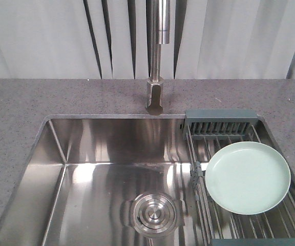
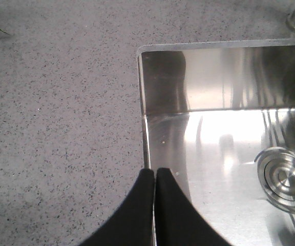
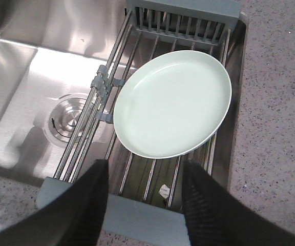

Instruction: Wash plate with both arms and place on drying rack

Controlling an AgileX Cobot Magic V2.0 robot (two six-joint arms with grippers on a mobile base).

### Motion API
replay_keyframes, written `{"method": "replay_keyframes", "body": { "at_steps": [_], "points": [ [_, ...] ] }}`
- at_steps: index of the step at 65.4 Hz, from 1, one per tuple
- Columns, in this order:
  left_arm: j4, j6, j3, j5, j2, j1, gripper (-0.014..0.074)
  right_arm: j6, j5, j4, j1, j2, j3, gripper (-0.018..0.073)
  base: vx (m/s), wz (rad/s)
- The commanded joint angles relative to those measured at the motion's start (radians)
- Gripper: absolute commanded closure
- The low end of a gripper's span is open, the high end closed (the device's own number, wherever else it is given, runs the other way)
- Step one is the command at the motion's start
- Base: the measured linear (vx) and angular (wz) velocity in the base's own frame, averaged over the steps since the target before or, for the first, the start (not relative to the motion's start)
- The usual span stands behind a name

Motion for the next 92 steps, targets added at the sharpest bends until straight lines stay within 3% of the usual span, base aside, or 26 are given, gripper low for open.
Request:
{"method": "replay_keyframes", "body": {
  "at_steps": [1,83,92],
  "points": [
    [0.005,-0.007,-0.025,-0.054,-0.019,-0.001,0.0603,0.002,-0.056,0.008,-0.003,0.002,-0.023,0.0219,0.0,0.0],
    [0.014,-0.005,-0.021,-0.051,-0.028,0.001,0.0603,0.002,-0.056,0.008,-0.003,0.002,-0.023,0.0219,0.0,0.0],
    [0.019,-0.006,0.084,-0.181,-0.111,0.063,0.0603,0.002,-0.056,0.008,-0.003,0.002,-0.023,0.0219,0.0,0.0]
  ]
}}
